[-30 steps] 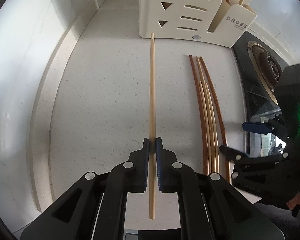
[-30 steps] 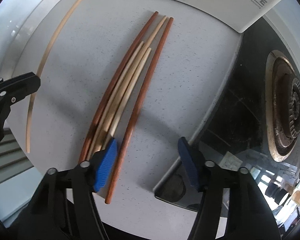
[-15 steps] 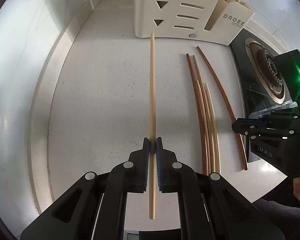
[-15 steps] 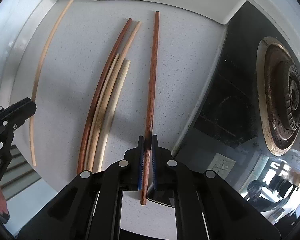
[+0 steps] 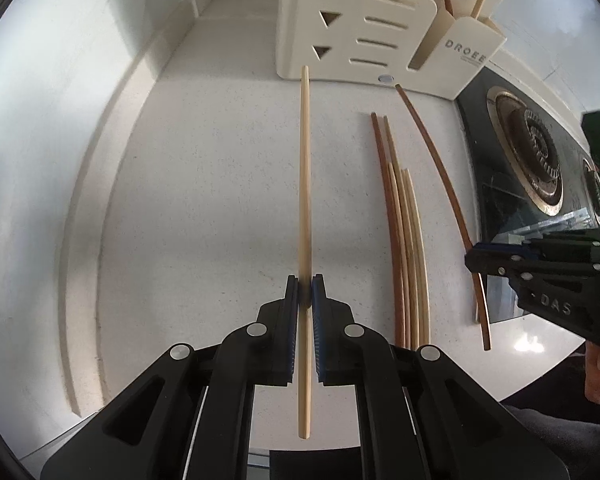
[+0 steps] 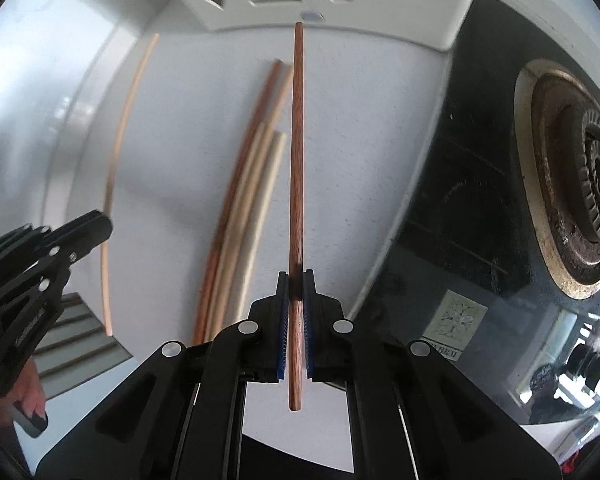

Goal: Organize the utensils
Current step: 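Lift both held chopsticks upright and carry them toward the white holder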

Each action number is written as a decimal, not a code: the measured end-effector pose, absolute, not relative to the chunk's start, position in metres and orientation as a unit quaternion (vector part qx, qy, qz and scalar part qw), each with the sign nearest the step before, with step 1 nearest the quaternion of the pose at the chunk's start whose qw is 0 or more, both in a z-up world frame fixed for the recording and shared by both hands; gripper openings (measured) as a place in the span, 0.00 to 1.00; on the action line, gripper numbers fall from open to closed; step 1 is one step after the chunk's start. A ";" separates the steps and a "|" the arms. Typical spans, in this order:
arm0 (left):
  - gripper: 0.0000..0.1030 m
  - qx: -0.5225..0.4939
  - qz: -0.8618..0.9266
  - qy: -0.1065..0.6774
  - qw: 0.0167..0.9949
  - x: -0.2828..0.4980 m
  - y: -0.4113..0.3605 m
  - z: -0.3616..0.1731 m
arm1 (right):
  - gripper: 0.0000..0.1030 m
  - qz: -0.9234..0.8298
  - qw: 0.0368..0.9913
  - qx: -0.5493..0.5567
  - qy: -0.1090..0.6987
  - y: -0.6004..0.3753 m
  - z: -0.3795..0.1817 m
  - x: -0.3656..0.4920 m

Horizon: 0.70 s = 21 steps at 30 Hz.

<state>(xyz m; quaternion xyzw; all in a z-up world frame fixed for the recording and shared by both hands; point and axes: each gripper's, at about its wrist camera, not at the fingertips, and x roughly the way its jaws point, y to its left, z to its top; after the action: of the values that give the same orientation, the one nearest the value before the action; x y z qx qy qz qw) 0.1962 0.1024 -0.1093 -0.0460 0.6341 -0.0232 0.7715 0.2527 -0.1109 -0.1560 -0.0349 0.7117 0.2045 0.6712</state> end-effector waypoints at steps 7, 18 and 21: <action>0.06 -0.052 -0.014 0.608 0.792 0.196 0.102 -0.086 | 0.07 0.258 0.721 -0.077 0.638 -0.125 -0.123 0.229; 0.06 -0.043 0.001 0.579 0.814 0.192 0.096 -0.061 | 0.07 0.292 0.758 -0.054 0.581 -0.148 -0.086 0.231; 0.06 -0.039 0.005 0.563 0.825 0.191 0.095 -0.054 | 0.07 0.292 0.769 -0.054 0.566 -0.152 -0.080 0.230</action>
<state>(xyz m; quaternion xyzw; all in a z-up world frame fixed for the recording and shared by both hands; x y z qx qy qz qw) 0.1911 0.0948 -0.0537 -0.0392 0.5633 0.0045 0.8253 0.2303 -0.1516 -0.0801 -0.0540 0.5657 0.2921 0.7692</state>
